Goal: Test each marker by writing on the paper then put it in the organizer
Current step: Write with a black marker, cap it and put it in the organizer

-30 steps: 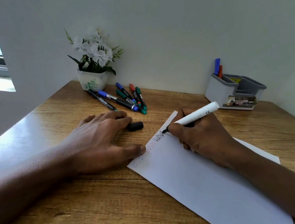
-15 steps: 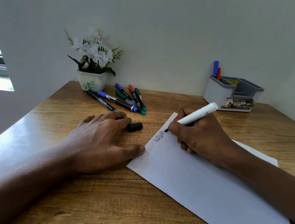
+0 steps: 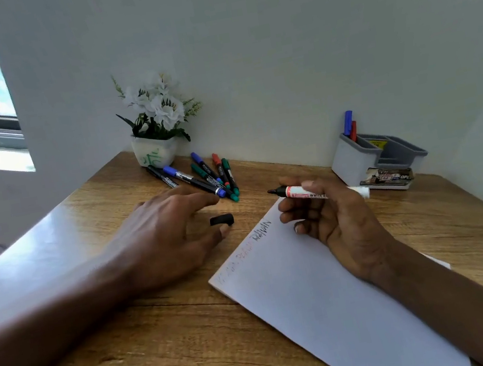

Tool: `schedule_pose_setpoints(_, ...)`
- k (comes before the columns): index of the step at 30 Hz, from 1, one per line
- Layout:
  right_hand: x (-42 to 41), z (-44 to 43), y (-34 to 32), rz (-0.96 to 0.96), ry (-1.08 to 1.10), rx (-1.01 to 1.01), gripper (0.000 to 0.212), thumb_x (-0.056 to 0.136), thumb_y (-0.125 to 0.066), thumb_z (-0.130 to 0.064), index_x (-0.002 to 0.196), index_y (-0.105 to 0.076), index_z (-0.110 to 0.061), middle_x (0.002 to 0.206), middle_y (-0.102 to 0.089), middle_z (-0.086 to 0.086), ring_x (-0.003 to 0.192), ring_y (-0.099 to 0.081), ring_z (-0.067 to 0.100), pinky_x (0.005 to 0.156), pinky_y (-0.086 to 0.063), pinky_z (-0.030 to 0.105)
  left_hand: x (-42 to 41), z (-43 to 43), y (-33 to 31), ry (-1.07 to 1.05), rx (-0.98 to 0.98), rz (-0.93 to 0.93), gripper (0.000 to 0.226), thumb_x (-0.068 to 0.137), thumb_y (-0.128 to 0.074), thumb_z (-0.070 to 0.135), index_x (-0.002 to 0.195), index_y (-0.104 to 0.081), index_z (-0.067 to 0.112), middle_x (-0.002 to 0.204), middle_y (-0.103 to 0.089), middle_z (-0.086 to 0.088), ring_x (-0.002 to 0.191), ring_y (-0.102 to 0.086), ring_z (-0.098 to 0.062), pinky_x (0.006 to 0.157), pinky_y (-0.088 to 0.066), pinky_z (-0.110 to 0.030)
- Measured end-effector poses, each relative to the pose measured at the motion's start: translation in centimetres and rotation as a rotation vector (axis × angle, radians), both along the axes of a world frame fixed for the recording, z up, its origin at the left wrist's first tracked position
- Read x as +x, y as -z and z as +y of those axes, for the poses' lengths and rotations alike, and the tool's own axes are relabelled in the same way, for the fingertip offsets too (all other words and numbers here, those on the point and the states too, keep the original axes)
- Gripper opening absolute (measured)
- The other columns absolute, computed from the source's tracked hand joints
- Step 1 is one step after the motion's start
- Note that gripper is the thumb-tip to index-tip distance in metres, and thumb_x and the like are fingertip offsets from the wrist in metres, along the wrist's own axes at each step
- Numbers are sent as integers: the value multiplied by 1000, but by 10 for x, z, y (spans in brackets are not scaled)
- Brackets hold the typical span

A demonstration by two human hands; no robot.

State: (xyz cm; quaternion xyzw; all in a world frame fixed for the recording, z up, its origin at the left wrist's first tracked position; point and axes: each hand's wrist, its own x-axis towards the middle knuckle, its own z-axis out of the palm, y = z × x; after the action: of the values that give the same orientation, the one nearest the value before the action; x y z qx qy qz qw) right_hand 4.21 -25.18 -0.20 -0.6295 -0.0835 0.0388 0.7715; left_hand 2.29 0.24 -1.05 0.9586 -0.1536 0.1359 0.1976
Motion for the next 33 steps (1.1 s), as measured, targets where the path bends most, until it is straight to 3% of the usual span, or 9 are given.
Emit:
schedule_pose_setpoints(3,-1,-1,-1,-28,-24,-28,23,93,-58,-18,98,-81,-14,83,-74,16,69,-69,19,55,-52,23,7,-7,-4,-26,88,-40,56,88,-55,69,136,-59,42,139,-56,14,128,-51,-10,105,-46,-44)
schedule_pose_setpoints(6,-4,-2,-2,-38,-44,11,15,77,-74,-17,91,-79,-14,85,-75,18,69,-69,19,55,-53,23,14,-8,-1,-8,63,-55,35,88,-63,61,118,-68,43,115,-61,21,108,-58,-4,93,-50,-39)
schedule_pose_setpoints(8,-4,-3,-3,-28,-50,40,15,74,-73,-21,86,-80,-15,83,-75,16,67,-68,18,54,-52,23,16,-5,2,17,-98,-115,25,89,-68,51,112,-70,43,101,-67,24,92,-62,3,78,-54,-29)
schedule_pose_setpoints(10,-3,-5,-3,-23,-56,66,14,76,-71,-21,84,-81,-16,78,-73,13,64,-66,18,54,-51,23,16,0,4,79,-395,-132,21,89,-73,43,110,-73,39,93,-73,21,84,-67,2,68,-50,-20)
schedule_pose_setpoints(13,-2,-8,-3,-43,-87,69,15,77,-73,-21,88,-81,-13,76,-72,11,65,-64,18,55,-50,24,11,-1,0,280,-660,-84,20,90,-76,36,110,-75,36,94,-77,11,82,-71,-8,70,-53,-19)
schedule_pose_setpoints(17,-1,-10,-3,-38,-136,58,24,76,-72,-25,93,-81,-10,79,-74,13,70,-68,19,56,-51,24,1,-10,-2,344,-578,-101,26,87,-72,48,111,-74,37,99,-76,13,83,-71,-19,75,-59,-44)
schedule_pose_setpoints(20,0,-13,-4,-20,-192,48,32,79,-61,-27,95,-81,-9,82,-76,15,73,-69,21,58,-53,24,0,-11,-3,326,-552,-106,25,87,-74,46,111,-74,38,100,-76,13,81,-70,-21,74,-58,-51)
schedule_pose_setpoints(27,-3,-12,-5,-84,-222,-33,23,81,-65,-24,96,-78,-12,90,-76,20,78,-70,21,61,-53,25,-2,-13,-2,306,-556,-60,24,87,-76,37,111,-74,38,98,-76,11,75,-69,-21,68,-59,-49)
schedule_pose_setpoints(33,-6,-10,-11,-195,-263,-92,7,83,-78,-25,84,-76,-18,84,-75,18,66,-67,20,56,-52,25,-2,-13,-2,417,-804,103,27,83,-80,19,110,-77,21,96,-78,-3,85,-75,-19,75,-59,-26)
